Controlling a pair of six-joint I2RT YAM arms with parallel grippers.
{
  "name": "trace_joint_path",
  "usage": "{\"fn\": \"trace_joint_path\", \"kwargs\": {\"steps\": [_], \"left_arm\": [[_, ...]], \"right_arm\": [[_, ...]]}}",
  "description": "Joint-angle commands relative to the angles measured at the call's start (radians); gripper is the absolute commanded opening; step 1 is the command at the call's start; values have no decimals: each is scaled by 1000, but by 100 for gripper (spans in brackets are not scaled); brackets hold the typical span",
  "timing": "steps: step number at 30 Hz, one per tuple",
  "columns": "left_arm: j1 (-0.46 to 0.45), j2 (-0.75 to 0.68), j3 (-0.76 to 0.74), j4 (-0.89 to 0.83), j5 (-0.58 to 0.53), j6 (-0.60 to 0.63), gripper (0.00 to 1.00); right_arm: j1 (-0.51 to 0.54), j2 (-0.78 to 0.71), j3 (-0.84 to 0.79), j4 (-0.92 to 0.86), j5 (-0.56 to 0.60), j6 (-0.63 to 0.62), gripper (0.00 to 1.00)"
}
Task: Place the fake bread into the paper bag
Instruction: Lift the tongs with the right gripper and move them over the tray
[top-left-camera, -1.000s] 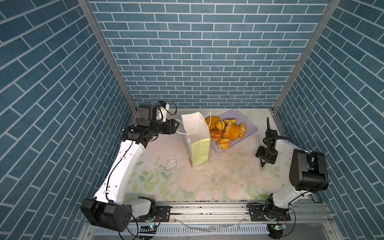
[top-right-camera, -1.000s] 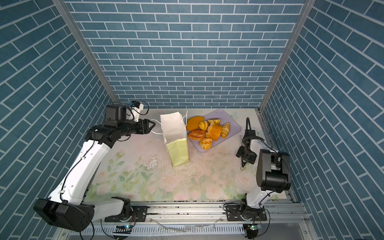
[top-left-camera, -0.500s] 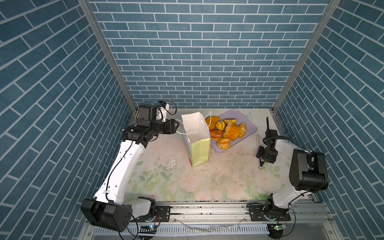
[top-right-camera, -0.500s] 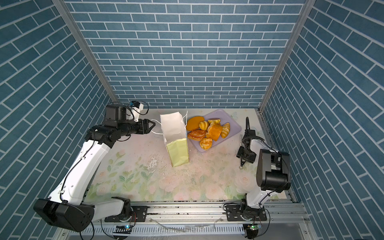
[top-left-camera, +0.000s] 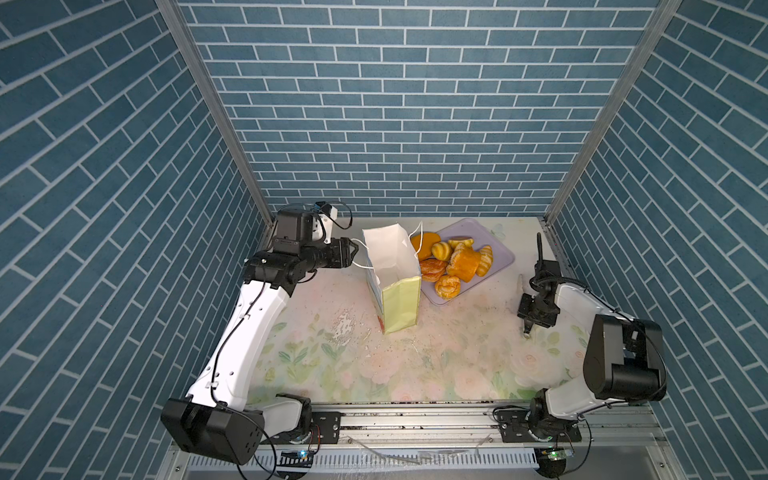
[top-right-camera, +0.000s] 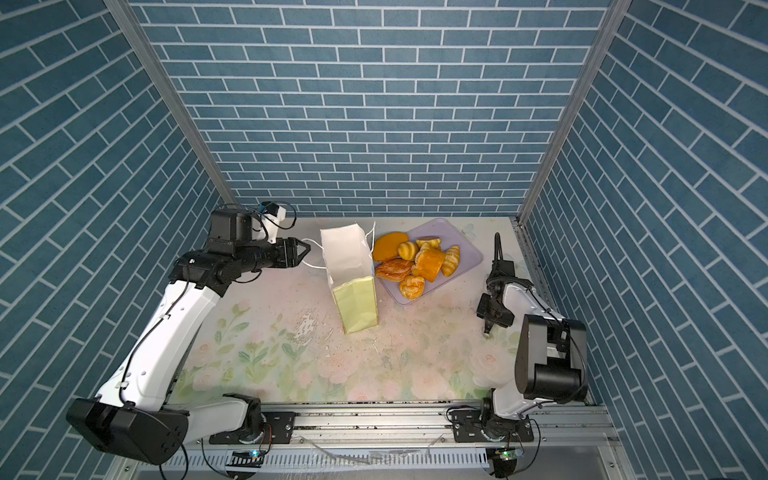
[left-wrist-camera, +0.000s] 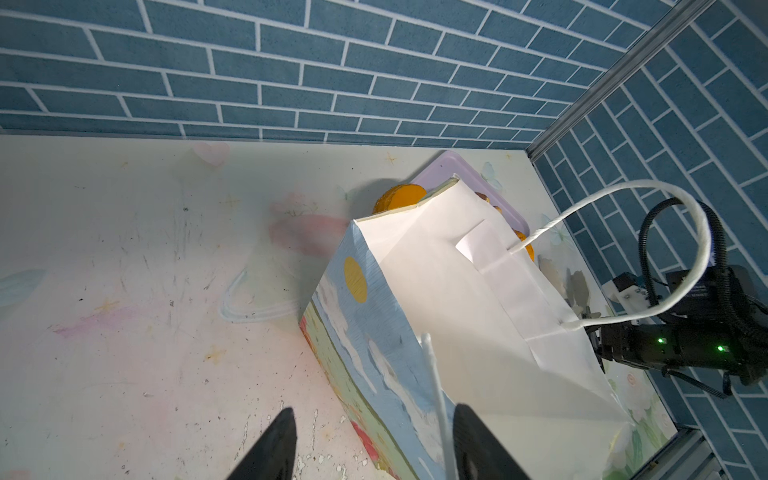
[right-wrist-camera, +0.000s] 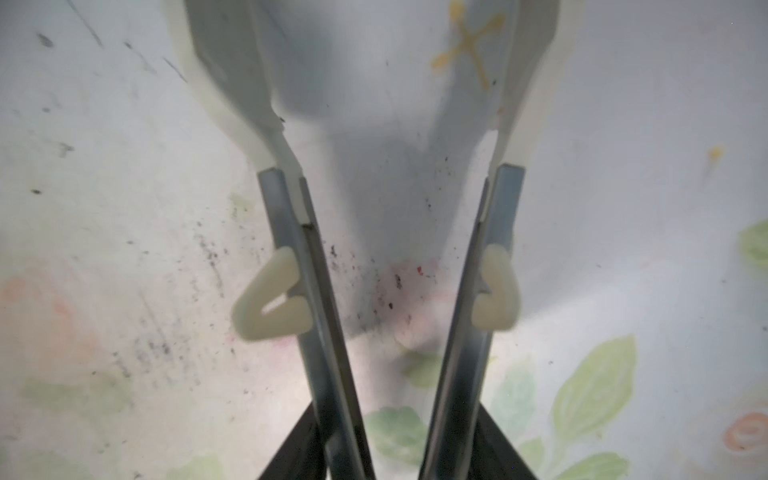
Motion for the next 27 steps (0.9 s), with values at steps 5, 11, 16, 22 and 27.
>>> {"fn": "trace_joint_path", "kwargs": {"steps": [5,11,16,22,27], "left_arm": [[3,-26,21,5,-2,-24,62],[3,-41,6,2,-5,-30,62],[3,-48,-1,2,-8,-25,62],[3,-56,-10,-1,-9,-25,62],[3,-64,-15,-3,-16,-26,62]], "right_arm": [[11,-128,57,-122,29,-19,50],[24,-186,74,-172,42,-28,52],[40,-203,60,-177,66,-47,52],[66,-142,43,-165,101,-92,49],[100,-123,56,-177,135,-85,49]]}}
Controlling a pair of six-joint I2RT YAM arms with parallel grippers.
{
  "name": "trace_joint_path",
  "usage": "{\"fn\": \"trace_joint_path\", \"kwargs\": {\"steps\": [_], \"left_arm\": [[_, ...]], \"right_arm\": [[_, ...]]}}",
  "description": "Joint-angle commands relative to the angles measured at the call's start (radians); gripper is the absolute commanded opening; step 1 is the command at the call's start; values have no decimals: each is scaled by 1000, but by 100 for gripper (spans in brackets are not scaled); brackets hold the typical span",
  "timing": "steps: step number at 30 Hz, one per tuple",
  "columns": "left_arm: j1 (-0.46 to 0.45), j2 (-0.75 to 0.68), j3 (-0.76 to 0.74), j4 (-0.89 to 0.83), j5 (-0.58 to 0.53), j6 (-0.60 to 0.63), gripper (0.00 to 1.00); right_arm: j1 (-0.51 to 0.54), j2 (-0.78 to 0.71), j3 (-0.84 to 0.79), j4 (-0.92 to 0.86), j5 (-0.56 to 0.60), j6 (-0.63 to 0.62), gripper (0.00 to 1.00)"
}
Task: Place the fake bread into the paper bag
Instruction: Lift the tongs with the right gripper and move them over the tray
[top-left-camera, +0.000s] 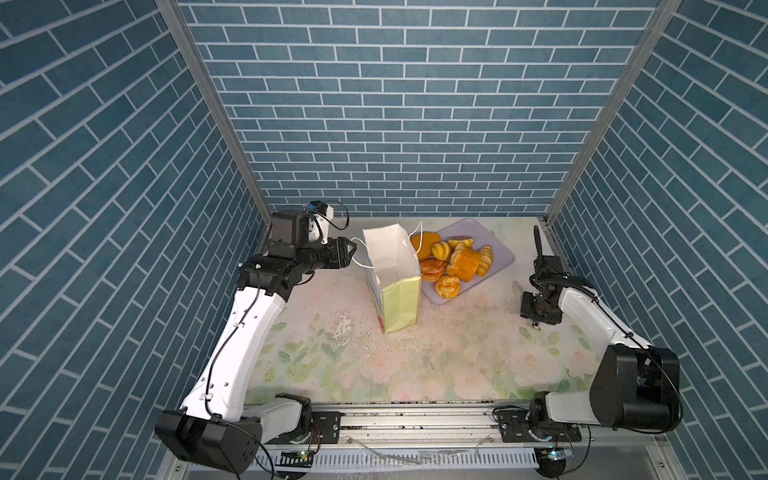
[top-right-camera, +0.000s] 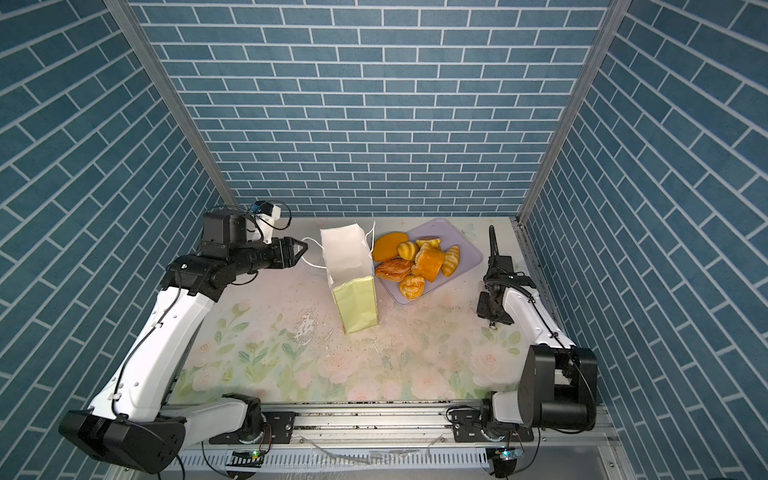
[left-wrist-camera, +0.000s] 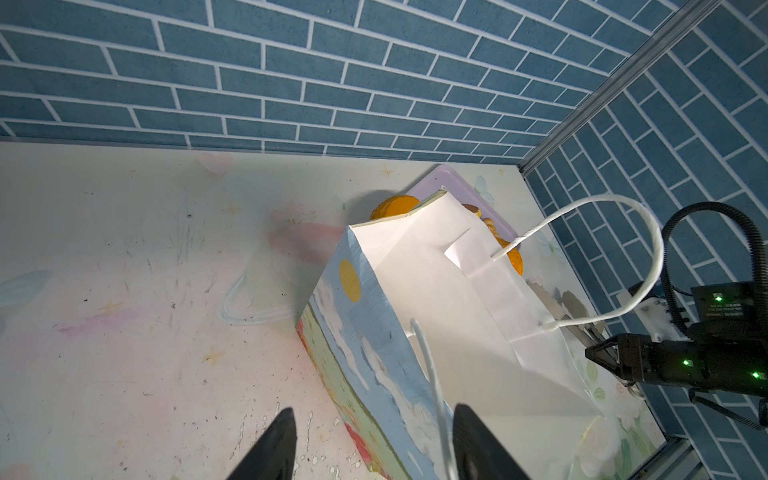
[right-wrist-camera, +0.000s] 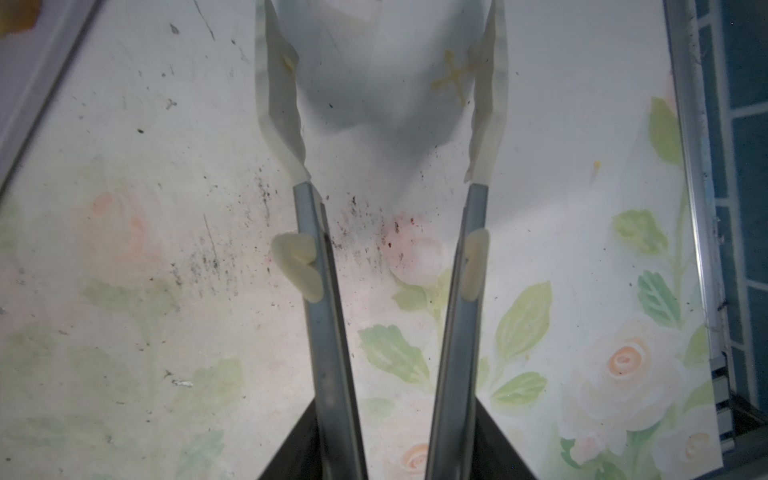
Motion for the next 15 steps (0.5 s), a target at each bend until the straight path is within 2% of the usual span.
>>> {"fn": "trace_joint_path", "kwargs": {"steps": [1,15], "left_arm": [[2,-23,-13,-4,-10,-1,62],[2,-5,41,-34,-16,-14,62]], "right_arm": [[22,-9,16,-16,54,-22,49],[54,-116,182,-127,116,6,50]]}}
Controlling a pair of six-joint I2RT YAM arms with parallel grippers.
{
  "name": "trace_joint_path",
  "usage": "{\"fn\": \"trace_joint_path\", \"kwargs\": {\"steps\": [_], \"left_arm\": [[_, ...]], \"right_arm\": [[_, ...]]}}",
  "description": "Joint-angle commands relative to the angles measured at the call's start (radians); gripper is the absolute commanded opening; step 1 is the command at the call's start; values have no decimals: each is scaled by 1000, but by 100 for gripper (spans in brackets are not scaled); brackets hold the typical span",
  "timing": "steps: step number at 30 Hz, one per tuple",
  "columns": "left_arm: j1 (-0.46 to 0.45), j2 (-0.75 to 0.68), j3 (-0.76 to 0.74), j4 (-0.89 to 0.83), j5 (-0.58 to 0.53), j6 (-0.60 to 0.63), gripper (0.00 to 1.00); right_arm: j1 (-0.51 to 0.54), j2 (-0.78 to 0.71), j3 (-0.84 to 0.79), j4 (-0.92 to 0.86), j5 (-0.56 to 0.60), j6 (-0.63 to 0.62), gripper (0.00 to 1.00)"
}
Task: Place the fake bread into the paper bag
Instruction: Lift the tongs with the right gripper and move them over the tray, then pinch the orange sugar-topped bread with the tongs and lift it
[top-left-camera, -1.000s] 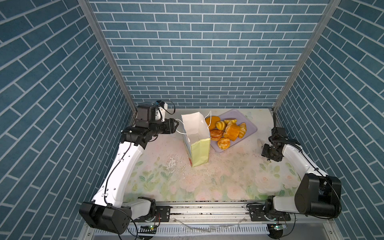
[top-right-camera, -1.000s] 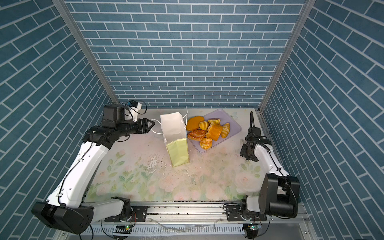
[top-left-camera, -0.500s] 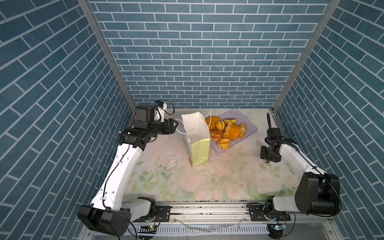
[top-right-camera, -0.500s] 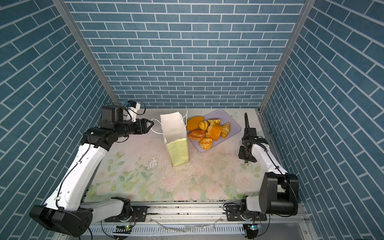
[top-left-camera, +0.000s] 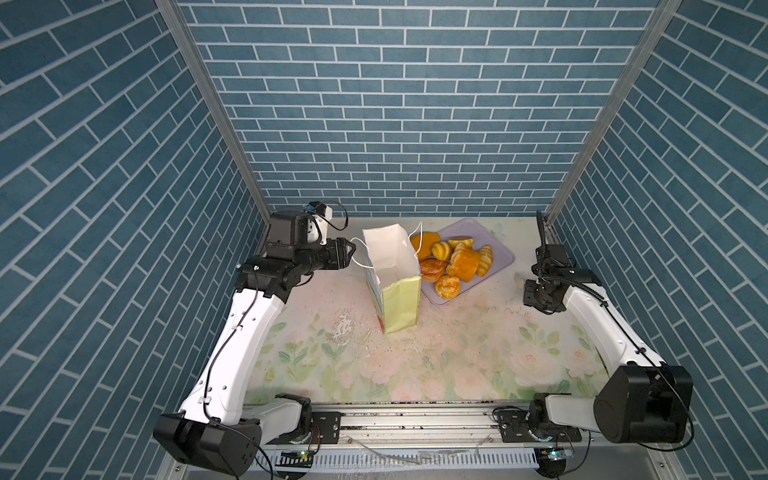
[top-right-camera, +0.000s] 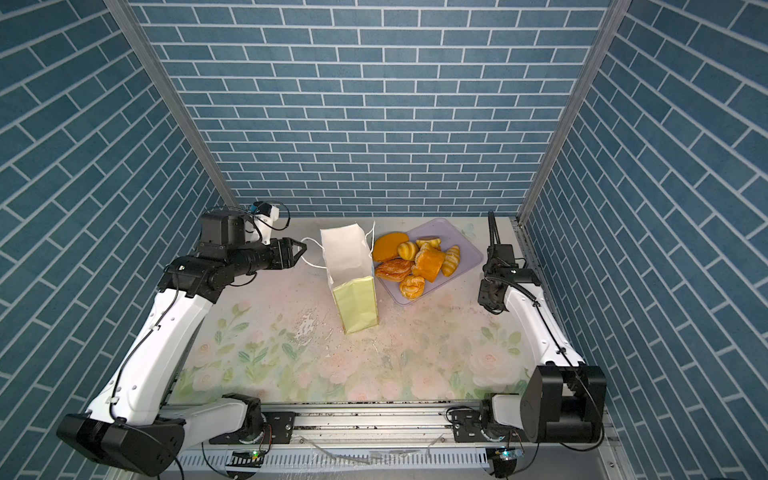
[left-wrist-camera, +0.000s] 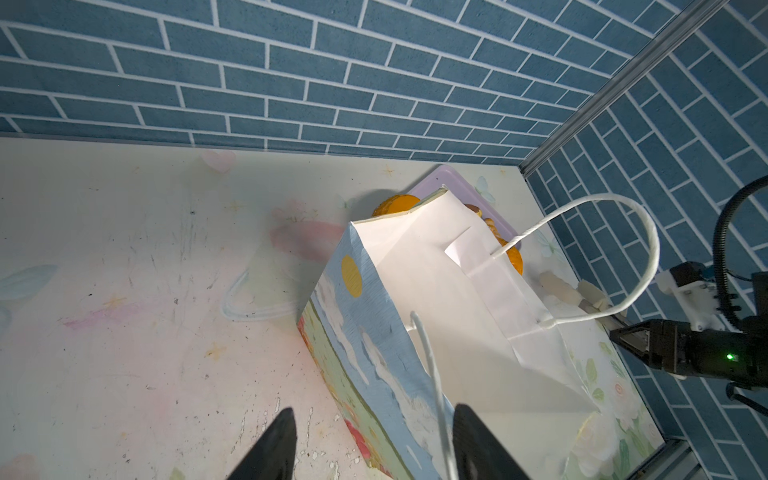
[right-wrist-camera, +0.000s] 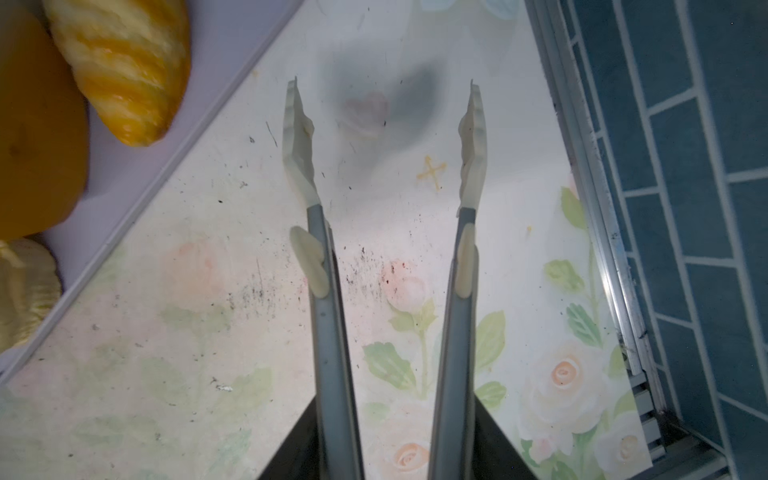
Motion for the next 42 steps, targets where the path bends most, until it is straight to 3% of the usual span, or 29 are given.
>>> {"fn": "trace_joint_path", "kwargs": {"steps": [1,11,22,24,29,34,39,42], "left_arm": [[3,3,36,-18,-13,-8,62],[-7,2,83,-72,-36,-11,63],[-85,65,128,-99,-37,-22,62],[-86,91,144,-110,-42,-32,57],[-86,152,187,-130,-43,-39,30],[-82,185,229,-153,-64,-33,10],[-36,178,242,-176,-74,-21,1],[-6,161,224,-172,-63,-21,0]], "right_arm": [[8,-38,52,-68,36,5,50],[46,-71,202,-166,29,-12,48],[157,-37,372,-160,-82,-67,48],[184,-18,400,-163,-97,-78,48],[251,37,447,-172,-140,-76,48],[296,98,477,-229,-113,-35,50],[299,120,475,-275,-103,49,53],[299,114,456,-268,-111,78,54]]}}
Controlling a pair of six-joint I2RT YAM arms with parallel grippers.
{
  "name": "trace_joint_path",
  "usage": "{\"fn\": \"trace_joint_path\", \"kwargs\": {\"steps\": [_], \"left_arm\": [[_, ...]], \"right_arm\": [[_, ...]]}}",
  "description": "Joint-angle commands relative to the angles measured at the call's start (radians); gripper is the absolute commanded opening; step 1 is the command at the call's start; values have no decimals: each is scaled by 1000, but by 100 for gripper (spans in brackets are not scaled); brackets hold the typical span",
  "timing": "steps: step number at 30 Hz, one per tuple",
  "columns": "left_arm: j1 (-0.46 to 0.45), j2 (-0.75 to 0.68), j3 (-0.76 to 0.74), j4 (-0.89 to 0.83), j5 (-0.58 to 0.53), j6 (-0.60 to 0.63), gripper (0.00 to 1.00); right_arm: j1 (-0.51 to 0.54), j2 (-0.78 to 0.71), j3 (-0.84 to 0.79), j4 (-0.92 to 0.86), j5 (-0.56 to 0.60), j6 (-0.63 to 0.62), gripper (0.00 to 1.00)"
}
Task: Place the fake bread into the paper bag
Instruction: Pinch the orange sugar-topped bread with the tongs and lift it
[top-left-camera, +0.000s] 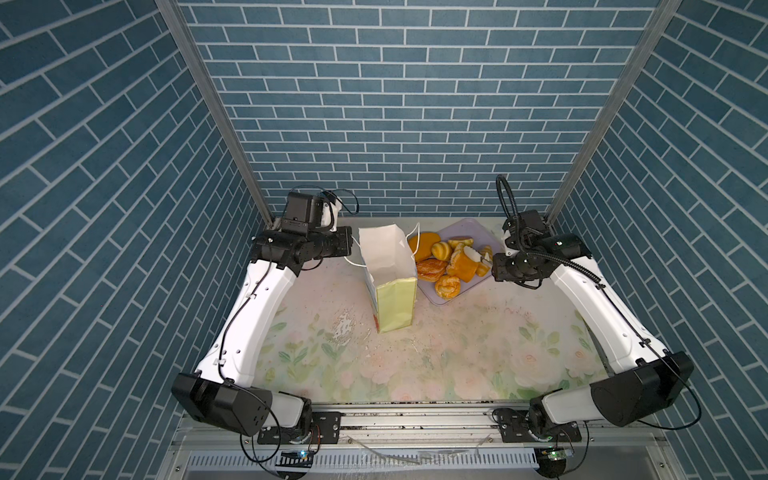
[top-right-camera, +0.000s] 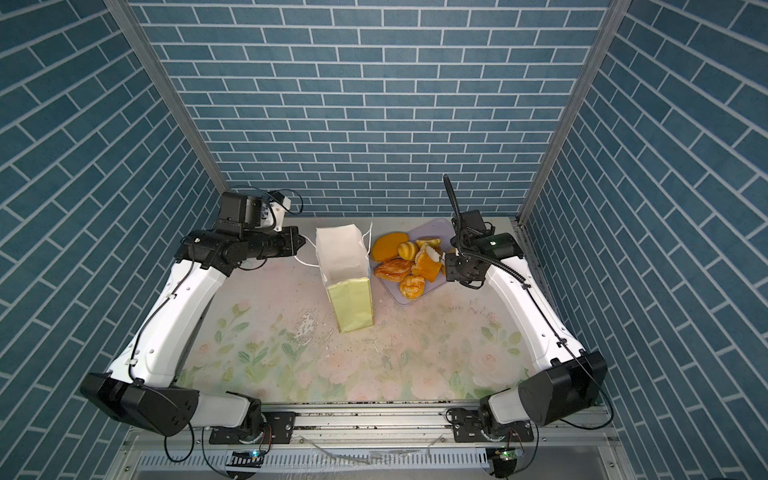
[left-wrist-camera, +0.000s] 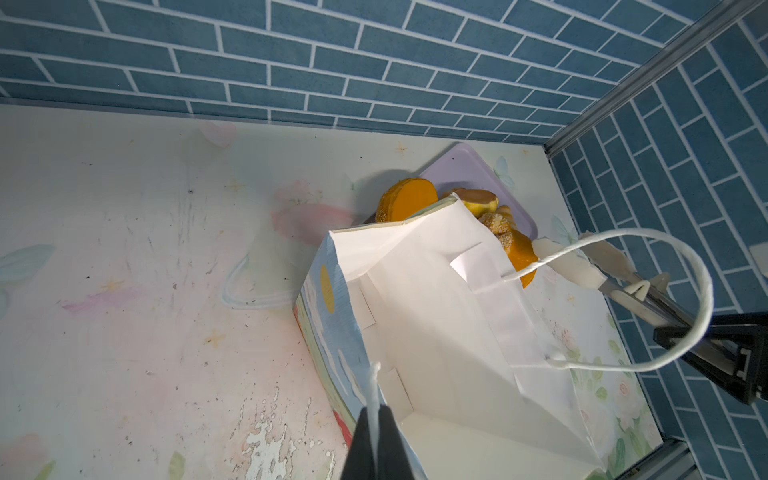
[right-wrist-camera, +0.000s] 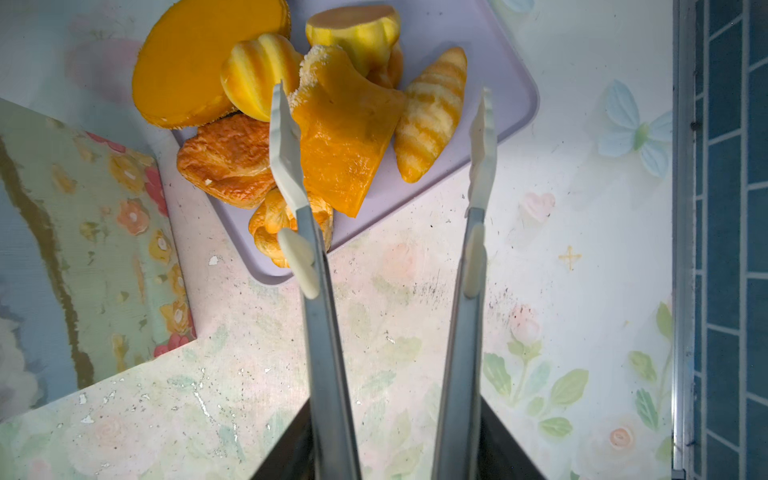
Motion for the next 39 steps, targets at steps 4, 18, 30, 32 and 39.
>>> {"fn": "trace_joint_path", "kwargs": {"steps": [4,18,30,32,39], "left_arm": [[42,-38,-18,-24,5,11,0],[56,-84,-82,25,9,2,15],[57,-123,-117,50,4,9,28],[56,-125,-119,47,2,11,35],[56,-148,-123,39,-21,26,46]], "right_arm": [[2,-6,-8,-3,-28,93,55],[35,66,-51,139,-83,206,60],[58,198,-12,194,-111,228,57],[58,207,-12,199,-113,234,54],[60,192,-36,210,-99,245,43]]}}
